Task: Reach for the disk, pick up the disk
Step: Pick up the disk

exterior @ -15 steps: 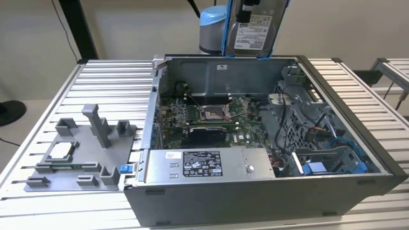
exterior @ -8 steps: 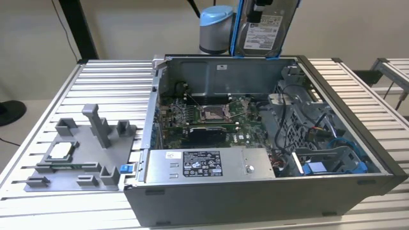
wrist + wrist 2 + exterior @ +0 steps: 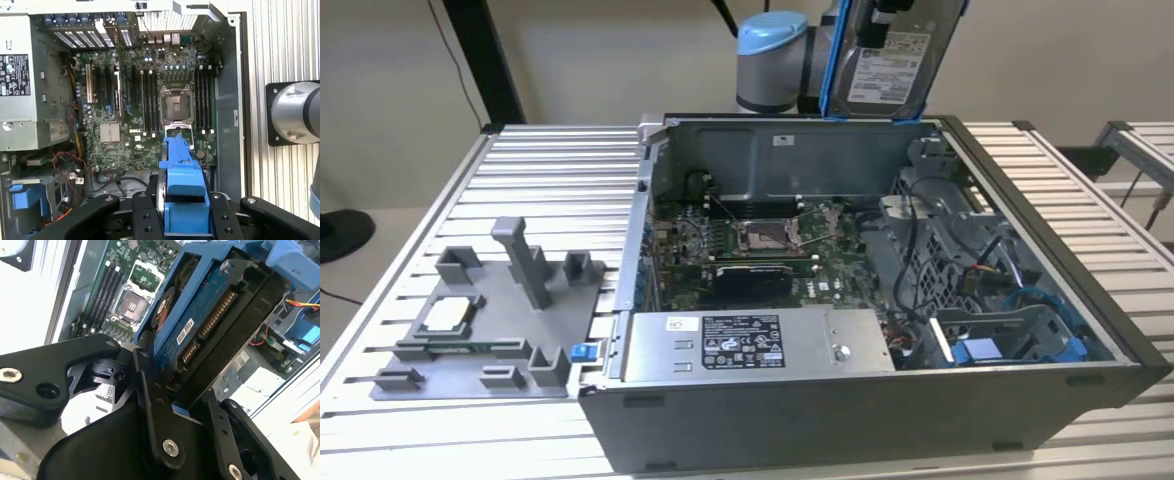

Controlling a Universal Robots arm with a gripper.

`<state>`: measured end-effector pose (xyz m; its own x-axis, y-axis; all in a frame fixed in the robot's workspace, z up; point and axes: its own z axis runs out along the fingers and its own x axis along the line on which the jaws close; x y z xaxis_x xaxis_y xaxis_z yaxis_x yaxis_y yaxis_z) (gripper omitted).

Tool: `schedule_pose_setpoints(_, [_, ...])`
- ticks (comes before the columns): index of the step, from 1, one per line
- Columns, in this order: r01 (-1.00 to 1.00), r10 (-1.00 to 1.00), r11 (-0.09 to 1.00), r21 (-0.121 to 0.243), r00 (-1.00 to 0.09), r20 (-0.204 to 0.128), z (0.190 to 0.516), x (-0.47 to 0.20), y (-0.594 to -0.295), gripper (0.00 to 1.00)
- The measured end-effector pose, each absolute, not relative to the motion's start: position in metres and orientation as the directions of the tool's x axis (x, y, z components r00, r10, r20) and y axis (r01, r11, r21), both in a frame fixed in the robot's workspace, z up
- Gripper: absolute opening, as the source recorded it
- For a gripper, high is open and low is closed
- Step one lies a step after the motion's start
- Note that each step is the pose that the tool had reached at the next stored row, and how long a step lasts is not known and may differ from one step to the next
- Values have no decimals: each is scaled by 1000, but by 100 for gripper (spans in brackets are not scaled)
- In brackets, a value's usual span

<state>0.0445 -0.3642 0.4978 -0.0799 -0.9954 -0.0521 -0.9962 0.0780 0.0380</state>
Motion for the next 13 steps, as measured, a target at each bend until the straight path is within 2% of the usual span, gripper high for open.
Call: schedule_pose_setpoints(13, [-996,-995,78,39,-80,-52,498,79,-365,0])
